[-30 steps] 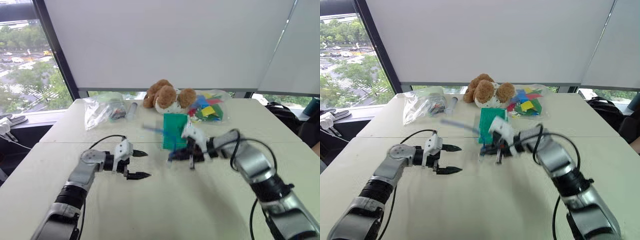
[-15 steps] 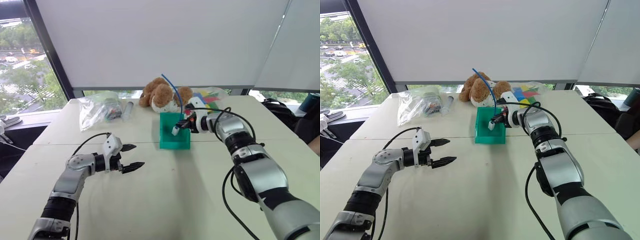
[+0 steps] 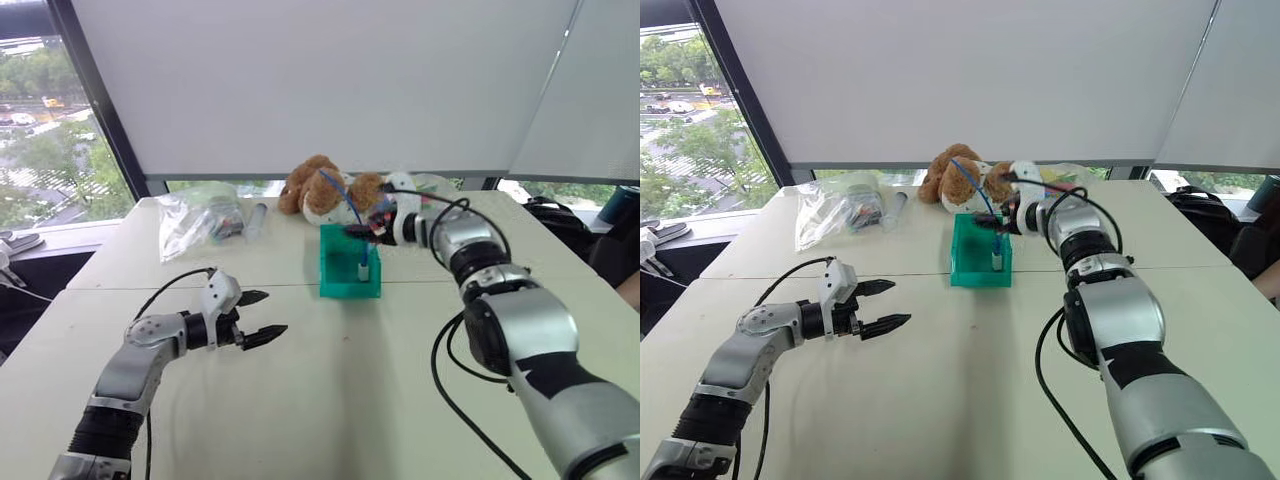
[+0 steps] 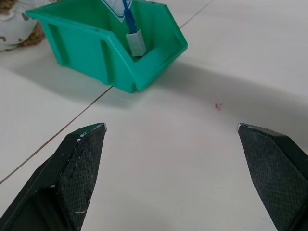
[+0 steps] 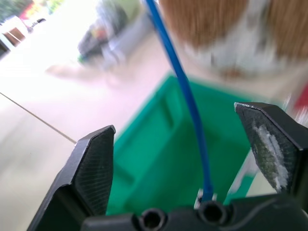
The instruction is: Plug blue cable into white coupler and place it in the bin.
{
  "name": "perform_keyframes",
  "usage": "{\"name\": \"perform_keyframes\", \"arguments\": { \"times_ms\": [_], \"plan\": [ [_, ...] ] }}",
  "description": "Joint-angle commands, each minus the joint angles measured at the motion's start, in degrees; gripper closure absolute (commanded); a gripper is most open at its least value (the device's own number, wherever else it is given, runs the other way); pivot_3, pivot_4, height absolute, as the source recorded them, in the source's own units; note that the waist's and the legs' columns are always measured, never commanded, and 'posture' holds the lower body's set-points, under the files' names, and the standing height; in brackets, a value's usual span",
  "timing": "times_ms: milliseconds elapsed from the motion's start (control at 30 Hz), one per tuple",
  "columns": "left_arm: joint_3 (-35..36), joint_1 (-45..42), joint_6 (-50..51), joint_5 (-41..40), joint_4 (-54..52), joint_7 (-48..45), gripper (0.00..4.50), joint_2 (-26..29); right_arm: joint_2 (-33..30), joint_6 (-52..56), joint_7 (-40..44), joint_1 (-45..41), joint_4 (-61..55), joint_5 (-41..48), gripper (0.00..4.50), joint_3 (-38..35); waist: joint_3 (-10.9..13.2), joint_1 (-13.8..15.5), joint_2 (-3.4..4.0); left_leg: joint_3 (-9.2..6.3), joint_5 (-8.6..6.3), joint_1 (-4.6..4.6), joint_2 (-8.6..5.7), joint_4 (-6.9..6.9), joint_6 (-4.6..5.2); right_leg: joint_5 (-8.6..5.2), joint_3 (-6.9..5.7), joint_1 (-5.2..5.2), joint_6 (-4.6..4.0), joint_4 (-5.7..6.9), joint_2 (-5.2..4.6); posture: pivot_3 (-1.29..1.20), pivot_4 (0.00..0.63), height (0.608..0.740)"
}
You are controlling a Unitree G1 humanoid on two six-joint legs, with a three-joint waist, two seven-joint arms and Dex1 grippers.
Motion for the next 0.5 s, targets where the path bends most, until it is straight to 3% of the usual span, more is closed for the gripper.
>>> {"name": "perform_keyframes", "arguments": {
  "times_ms": [33,200,333,500],
  "plan": [
    [2.46,0.61,1.62,-2.39,-3.78,0.36,0.00,1.56,-5.84,5.29,6.67,3.25,-15.08,1.35,0.04,0.13,0.00,0.13,0.00,0.00,-0.01,-0.01,0.00,-0.01,0.01,0.00,0.00,0.01,0.00,-0.03,0.00,0.00,0.150,0.740],
    [4.10,1.88,4.00,-4.47,-6.11,0.55,0.00,3.57,-16.89,23.26,12.75,24.40,-56.51,9.50,0.04,-2.63,-0.02,0.57,-0.03,-0.13,-0.05,-0.22,0.00,0.03,0.08,0.00,-0.03,-0.05,0.00,-0.07,-0.02,0.00,0.150,0.740],
    [5.94,3.24,6.72,-6.45,-9.02,1.26,0.00,5.28,-26.31,31.24,16.77,47.25,-86.15,18.86,0.04,-11.33,0.03,0.43,0.05,-0.17,-0.05,-0.48,0.01,0.07,0.10,0.00,-0.06,-0.27,0.00,-0.09,0.01,0.00,0.150,0.740],
    [7.80,4.54,10.78,-9.41,-12.60,1.94,0.00,7.32,-30.22,36.60,13.02,62.52,-98.83,22.86,0.04,-19.27,0.04,0.11,0.04,-0.03,-0.04,-0.29,0.09,0.30,0.13,0.01,-0.01,-0.09,-0.01,-0.07,0.05,0.00,0.150,0.740]
  ]
}}
